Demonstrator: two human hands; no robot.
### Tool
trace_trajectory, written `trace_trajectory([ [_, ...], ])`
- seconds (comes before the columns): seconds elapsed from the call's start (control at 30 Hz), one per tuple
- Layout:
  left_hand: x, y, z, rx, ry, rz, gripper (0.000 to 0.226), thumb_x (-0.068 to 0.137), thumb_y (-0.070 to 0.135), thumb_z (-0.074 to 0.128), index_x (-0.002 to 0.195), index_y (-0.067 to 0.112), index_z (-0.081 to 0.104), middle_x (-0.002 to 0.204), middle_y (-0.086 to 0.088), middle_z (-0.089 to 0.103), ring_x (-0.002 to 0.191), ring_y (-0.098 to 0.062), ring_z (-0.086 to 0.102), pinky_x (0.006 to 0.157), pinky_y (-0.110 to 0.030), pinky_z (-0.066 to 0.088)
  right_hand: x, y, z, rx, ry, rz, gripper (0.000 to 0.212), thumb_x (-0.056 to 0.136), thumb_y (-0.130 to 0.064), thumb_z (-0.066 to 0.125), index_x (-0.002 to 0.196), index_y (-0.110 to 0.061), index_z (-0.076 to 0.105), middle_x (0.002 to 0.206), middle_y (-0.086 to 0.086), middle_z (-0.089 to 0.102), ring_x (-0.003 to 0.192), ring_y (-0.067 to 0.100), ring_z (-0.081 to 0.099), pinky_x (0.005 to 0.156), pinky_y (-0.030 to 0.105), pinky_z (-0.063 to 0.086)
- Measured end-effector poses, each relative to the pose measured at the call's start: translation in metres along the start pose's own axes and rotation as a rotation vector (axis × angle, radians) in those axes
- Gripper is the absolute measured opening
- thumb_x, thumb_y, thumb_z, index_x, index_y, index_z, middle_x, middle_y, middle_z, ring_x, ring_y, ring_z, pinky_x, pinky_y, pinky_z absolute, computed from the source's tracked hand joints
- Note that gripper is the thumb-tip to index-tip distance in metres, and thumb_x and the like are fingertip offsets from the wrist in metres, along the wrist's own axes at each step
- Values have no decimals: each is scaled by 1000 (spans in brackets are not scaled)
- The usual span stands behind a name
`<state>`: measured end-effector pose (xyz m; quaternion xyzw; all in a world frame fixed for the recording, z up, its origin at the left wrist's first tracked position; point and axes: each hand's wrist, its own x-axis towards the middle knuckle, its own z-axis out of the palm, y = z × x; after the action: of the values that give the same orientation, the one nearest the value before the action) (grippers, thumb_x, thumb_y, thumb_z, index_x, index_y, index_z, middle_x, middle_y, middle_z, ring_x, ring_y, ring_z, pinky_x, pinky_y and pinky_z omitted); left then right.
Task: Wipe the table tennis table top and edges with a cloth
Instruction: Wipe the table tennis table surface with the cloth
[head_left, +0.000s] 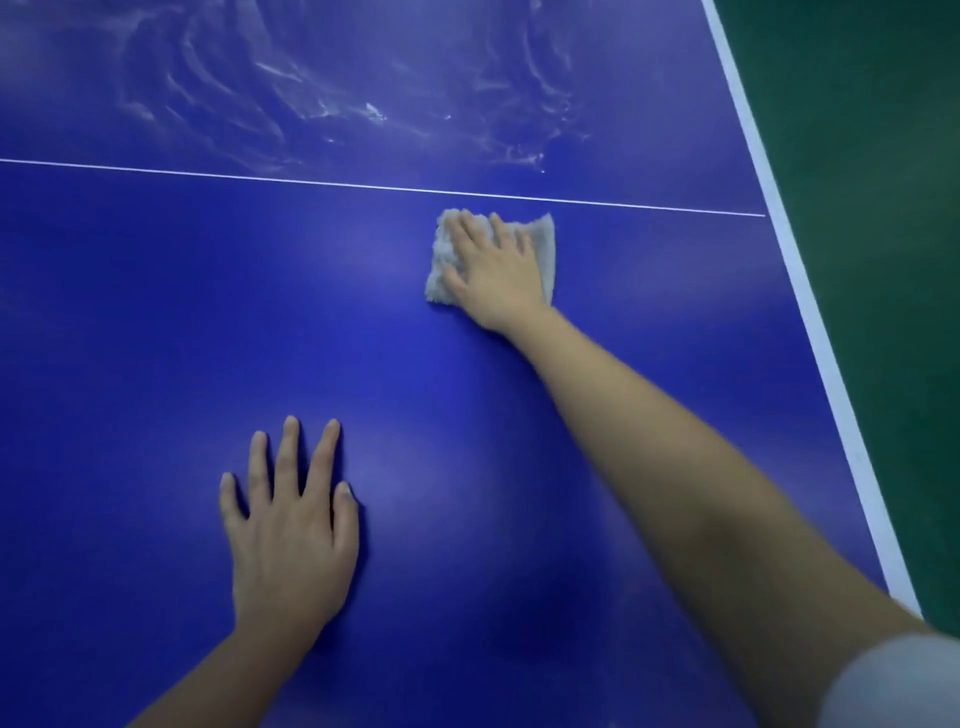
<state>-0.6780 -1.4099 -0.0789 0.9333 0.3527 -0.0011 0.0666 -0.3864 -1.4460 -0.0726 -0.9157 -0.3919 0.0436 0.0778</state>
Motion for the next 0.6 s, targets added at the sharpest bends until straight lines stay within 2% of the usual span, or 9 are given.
trace_trajectory([
  [0.07,0,0,0,-2,12,-2,59,88,39,20,143,22,37,149,-13,34,140,-33,23,108,-57,20,7,44,-9,-64,64,40,57,94,-45,31,146,-21,27,142,11,42,127,35,40,106,48,25],
  [0.13,1,0,1,2,20,-4,60,88,39,19,143,22,36,150,-13,33,140,-33,22,108,-57,18,-3,111,-20,-112,161,238,55,91,-47,30,139,-22,35,128,16,52,114,37,49,99,48,33],
  [0.2,2,-1,0,1,15,-3,60,88,39,19,144,22,34,150,-13,32,141,-33,21,109,-57,17,-32,173,-33,-100,121,456,55,94,-44,30,144,-22,29,141,15,42,129,35,39,107,48,26],
  [0.27,2,-2,0,0,7,2,60,88,38,20,144,22,33,151,-13,31,141,-33,19,109,-57,16,-69,198,-40,-49,2,560,56,97,-42,27,150,-27,17,157,4,22,143,30,18,115,48,10],
  [0.33,1,-1,0,-10,2,-2,59,88,37,22,145,21,32,151,-13,29,142,-33,17,109,-57,14,-112,178,-37,-39,-31,484,59,95,-46,20,151,-30,14,158,0,17,145,29,12,115,45,5],
  [0.4,0,0,0,-14,0,-4,59,89,36,22,145,22,30,152,-13,27,142,-33,15,110,-57,12,-170,129,-28,-85,-51,291,67,85,-49,13,149,-31,19,156,0,25,142,31,22,112,43,8],
  [0.5,0,0,1,-24,6,1,59,89,36,22,146,22,28,153,-13,24,142,-33,12,110,-56,10,-283,32,-8,-116,-90,-71,66,81,-45,36,144,-23,38,145,3,45,130,38,42,110,52,12],
  [0.6,0,0,2,-41,10,-1,59,90,37,22,146,23,26,154,-12,21,143,-32,10,111,-56,8,-354,-17,3,-73,-224,-310,72,81,-49,42,147,-23,31,150,0,36,137,35,32,112,52,13],
])
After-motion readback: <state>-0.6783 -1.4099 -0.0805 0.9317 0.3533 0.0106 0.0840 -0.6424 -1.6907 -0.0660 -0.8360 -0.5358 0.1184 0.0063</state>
